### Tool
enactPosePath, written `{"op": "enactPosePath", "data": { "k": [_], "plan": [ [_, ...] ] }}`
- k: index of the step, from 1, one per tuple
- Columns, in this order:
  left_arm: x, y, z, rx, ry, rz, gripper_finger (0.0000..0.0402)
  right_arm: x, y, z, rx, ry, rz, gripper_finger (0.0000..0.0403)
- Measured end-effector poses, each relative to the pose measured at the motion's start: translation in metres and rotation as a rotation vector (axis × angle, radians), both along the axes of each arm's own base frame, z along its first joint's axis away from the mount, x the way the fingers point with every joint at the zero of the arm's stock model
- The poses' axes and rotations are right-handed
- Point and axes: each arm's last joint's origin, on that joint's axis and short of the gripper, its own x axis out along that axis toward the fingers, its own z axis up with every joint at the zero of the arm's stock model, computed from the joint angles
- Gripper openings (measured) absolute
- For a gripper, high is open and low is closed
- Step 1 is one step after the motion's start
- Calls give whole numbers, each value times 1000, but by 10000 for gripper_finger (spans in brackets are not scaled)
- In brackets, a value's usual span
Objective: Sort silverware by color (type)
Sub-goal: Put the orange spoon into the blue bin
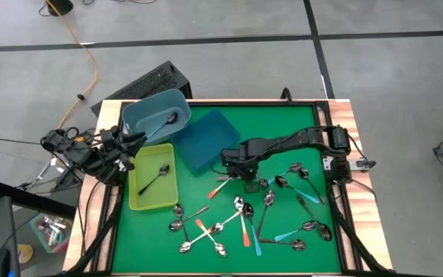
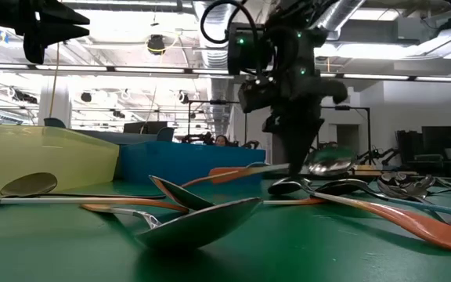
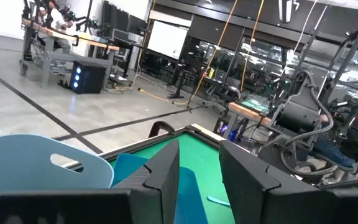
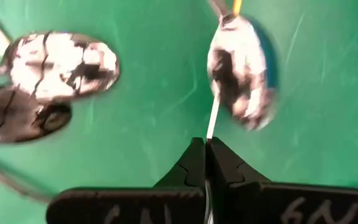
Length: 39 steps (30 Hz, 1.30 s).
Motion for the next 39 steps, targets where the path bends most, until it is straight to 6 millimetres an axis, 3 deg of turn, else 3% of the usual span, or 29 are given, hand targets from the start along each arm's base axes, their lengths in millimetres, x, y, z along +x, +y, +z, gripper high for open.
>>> {"op": "enactPosePath", "data": {
  "k": [15,19,26,35,39],
  "plan": [
    [0,0,0,0,0,-1,101,-20,-13,27,-217,266,-97,12],
    [0,0,0,6,4,0,101,-21,-12,33,-345,246,-57,11],
    [0,0,0,11,7,0,101,-8,-15,65,-396,-86,10,8],
    [0,0,0,25,17,6,101,34,-56,117,-473,-789,21,8],
    [0,0,0,26,17,6,101,45,-78,109,-420,-923,69,8]
  ]
}}
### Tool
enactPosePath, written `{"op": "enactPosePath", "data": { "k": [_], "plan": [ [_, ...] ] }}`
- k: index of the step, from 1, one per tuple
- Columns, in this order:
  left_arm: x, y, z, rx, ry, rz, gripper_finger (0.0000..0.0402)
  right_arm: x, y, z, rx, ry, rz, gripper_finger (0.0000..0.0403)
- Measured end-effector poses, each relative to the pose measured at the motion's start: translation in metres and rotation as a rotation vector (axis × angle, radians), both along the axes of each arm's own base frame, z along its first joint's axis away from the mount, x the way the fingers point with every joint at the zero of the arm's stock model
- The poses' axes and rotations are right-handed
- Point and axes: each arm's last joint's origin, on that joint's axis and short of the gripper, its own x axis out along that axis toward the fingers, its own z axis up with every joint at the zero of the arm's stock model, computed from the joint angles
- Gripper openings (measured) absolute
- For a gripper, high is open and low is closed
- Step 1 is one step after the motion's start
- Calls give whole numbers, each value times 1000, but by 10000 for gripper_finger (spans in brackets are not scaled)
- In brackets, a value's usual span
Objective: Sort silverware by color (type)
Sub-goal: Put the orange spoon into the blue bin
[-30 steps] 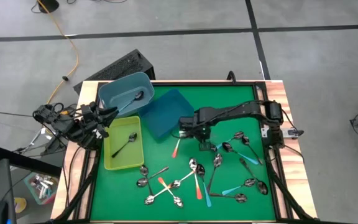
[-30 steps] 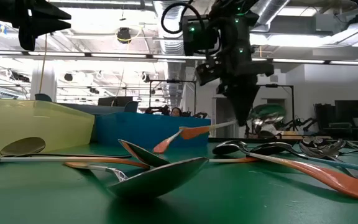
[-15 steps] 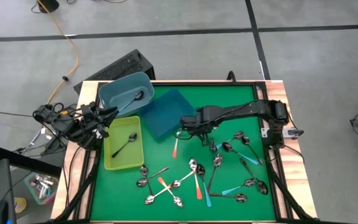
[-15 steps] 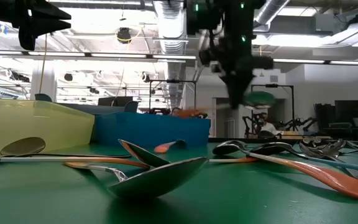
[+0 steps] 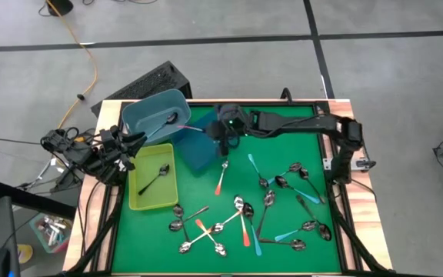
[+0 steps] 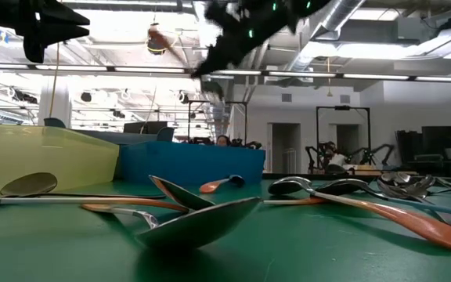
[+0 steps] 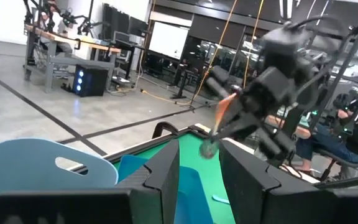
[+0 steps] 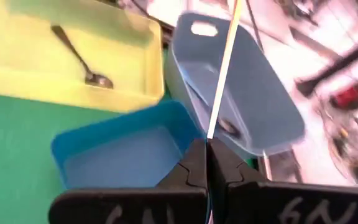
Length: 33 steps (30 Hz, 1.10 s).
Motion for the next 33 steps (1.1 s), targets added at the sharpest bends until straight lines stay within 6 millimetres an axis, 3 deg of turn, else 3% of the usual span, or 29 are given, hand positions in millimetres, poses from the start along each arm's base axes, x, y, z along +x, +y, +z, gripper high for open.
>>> {"op": "enactPosePath", "data": {
  "k": [10,33],
  "plan": [
    [-1,1,0,11,10,33,101,6,-53,-62,163,117,89,7],
    [-1,2,0,10,13,67,101,-1,-69,-108,200,350,3,7]
  ]
}}
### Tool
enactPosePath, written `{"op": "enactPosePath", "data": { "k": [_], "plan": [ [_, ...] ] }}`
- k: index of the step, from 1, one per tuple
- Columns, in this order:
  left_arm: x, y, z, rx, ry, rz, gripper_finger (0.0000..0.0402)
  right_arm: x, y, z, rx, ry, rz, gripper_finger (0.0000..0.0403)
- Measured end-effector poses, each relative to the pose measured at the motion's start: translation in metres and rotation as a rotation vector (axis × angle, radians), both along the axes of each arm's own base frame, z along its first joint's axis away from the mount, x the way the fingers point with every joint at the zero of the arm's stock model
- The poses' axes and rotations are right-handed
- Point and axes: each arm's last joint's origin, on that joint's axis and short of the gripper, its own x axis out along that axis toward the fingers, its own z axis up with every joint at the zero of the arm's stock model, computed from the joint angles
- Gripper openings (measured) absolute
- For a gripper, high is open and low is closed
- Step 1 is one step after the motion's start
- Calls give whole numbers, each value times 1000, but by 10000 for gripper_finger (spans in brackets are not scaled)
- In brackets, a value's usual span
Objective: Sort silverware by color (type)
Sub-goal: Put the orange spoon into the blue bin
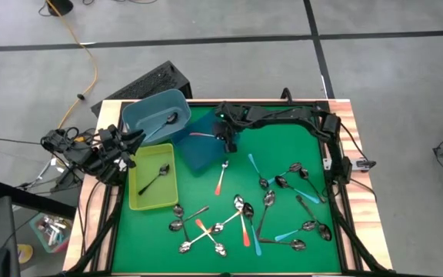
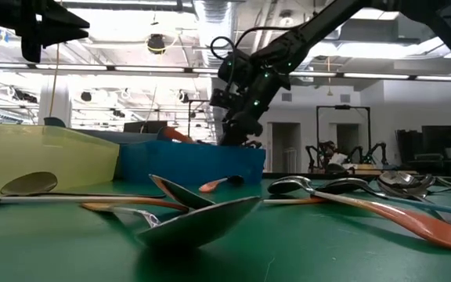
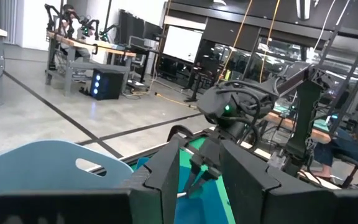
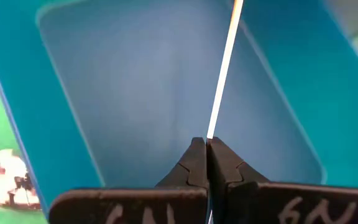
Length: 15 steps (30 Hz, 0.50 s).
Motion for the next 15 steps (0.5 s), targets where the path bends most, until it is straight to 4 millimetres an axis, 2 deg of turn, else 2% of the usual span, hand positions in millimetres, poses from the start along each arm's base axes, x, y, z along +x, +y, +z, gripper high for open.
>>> {"op": "enactPosePath", "data": {
  "k": [6,15],
  "plan": [
    [0,0,0,1,1,5,101,0,-2,0,-5,-7,-1,22],
    [0,0,0,1,1,8,101,0,-2,2,7,-13,-18,74]
  ]
}}
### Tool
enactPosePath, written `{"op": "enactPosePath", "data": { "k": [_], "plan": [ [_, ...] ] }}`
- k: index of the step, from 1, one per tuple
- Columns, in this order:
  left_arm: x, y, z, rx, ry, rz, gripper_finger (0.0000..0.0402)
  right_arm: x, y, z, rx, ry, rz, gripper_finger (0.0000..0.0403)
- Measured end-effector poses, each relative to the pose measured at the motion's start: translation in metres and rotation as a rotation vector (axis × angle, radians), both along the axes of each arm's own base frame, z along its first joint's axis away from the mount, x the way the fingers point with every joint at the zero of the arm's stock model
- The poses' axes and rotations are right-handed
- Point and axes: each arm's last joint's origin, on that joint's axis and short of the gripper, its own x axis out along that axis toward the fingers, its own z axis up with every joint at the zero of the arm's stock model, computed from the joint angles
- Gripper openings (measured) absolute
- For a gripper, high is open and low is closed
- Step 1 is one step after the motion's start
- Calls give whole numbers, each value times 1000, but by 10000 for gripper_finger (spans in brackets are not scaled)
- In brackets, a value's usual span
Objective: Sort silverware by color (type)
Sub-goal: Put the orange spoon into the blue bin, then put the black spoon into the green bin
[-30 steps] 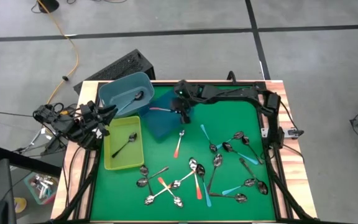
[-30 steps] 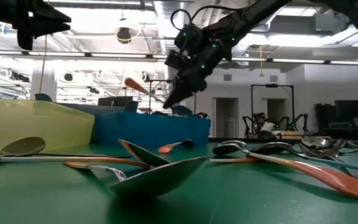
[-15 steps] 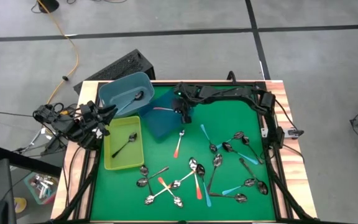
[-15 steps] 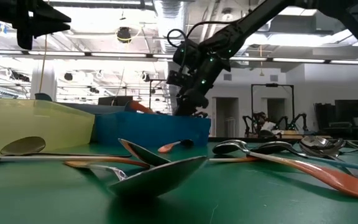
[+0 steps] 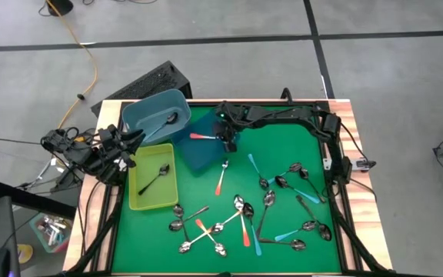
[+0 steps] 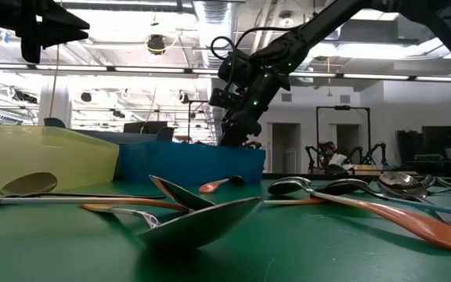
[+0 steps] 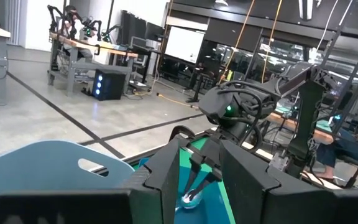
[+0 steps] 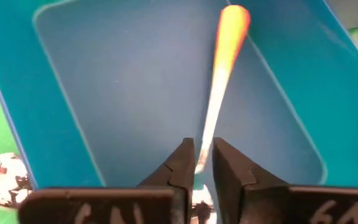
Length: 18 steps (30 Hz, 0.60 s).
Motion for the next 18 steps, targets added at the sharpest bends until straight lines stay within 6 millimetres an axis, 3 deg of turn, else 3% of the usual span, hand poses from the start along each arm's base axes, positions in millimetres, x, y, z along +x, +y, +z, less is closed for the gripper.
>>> {"op": "enactPosePath", "data": {
  "k": [4,10,14,18],
  "plan": [
    [0,0,0,0,0,0,101,5,-2,16,13,-15,-23,105],
    [0,0,0,0,0,0,101,10,1,62,35,38,-14,153],
    [1,-1,0,20,10,-41,101,7,16,99,73,119,3,172],
    [3,-5,0,87,34,-199,101,0,38,128,110,198,25,175]
  ]
}}
